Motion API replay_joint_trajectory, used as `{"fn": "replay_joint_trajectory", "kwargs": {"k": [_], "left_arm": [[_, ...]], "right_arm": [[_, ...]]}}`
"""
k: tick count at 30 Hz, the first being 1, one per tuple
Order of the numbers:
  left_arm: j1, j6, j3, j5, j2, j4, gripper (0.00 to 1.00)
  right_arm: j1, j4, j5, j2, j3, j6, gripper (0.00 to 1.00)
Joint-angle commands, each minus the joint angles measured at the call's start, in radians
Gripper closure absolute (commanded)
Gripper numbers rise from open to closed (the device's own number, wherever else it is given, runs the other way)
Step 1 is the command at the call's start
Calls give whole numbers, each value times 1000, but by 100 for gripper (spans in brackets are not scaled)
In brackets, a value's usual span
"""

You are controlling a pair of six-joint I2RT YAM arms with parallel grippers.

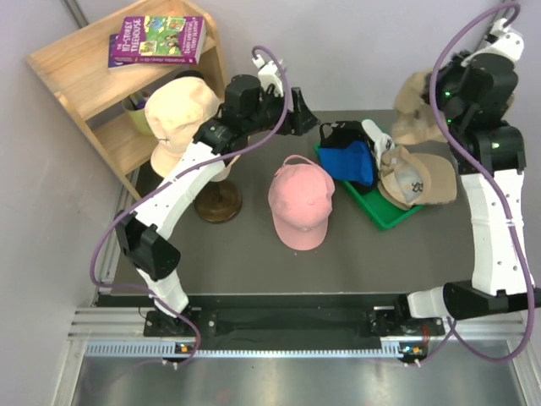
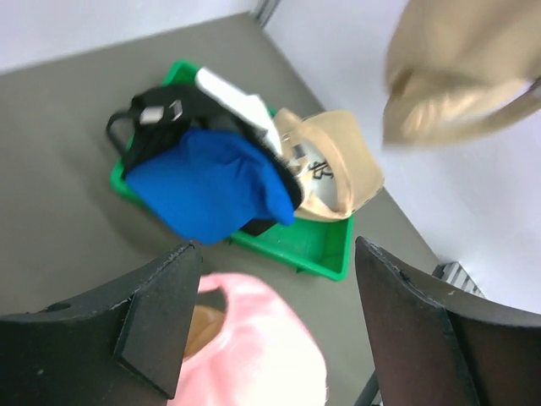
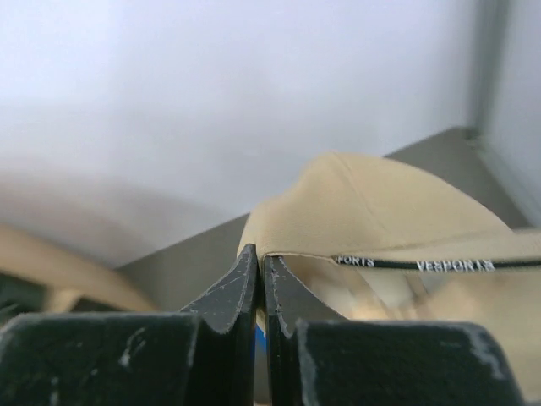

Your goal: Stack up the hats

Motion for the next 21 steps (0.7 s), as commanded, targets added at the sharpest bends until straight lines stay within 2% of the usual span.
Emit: {"fn": "replay_joint_trajectory", "kwargs": {"k": [1, 3, 9, 14, 21], "left_arm": [[-87, 105, 126, -23, 24, 66, 22], [-107, 122, 166, -41, 28, 63, 22], [-133, 131, 191, -64, 27, 95, 21], [-141, 196, 179, -165, 13, 73, 18], [-162, 298, 165, -306, 7, 86, 21]], "right_arm": [[183, 93, 134, 39, 40, 141, 100], [279, 116, 176, 56, 62, 170, 100], [468, 133, 297, 161, 161, 187, 100], [551, 158, 321, 197, 197, 199, 100], [585, 155, 320, 201, 211, 234, 100]]}}
